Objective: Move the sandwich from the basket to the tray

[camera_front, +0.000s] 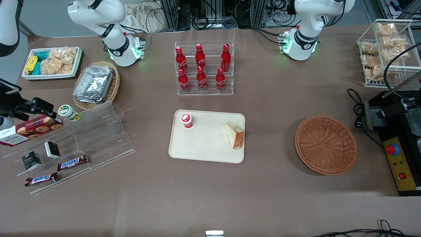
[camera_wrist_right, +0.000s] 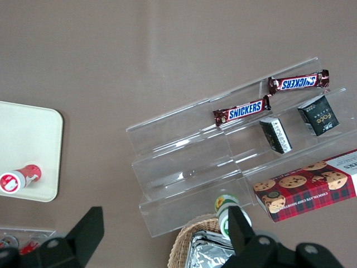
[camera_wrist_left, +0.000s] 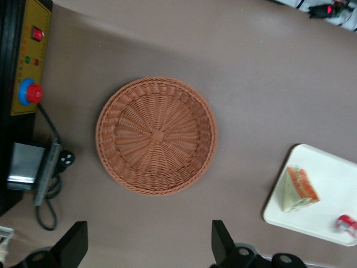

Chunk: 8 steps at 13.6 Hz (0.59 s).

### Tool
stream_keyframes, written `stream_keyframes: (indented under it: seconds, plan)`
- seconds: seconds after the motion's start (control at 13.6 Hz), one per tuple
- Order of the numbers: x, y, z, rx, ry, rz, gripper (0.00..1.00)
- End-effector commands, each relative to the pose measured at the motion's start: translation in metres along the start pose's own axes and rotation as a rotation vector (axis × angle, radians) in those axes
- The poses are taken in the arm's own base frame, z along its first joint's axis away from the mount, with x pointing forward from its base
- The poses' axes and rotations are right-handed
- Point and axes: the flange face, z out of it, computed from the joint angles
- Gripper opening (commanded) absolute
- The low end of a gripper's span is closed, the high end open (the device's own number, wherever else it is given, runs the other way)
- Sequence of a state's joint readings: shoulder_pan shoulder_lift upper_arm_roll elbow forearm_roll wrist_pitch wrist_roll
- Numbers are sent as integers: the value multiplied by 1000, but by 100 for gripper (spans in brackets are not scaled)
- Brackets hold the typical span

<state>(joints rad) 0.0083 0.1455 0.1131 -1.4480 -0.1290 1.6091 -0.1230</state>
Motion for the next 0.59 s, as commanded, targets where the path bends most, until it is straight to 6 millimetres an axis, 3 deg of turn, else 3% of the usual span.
stream_keyframes:
  seconds: [0.0, 0.22, 0.51]
  plan:
    - [-27, 10, -1, 34, 5, 53, 100]
    - [-52, 37, 10, 77, 76, 125, 100]
    - [-77, 35, 32, 133, 128, 167, 100]
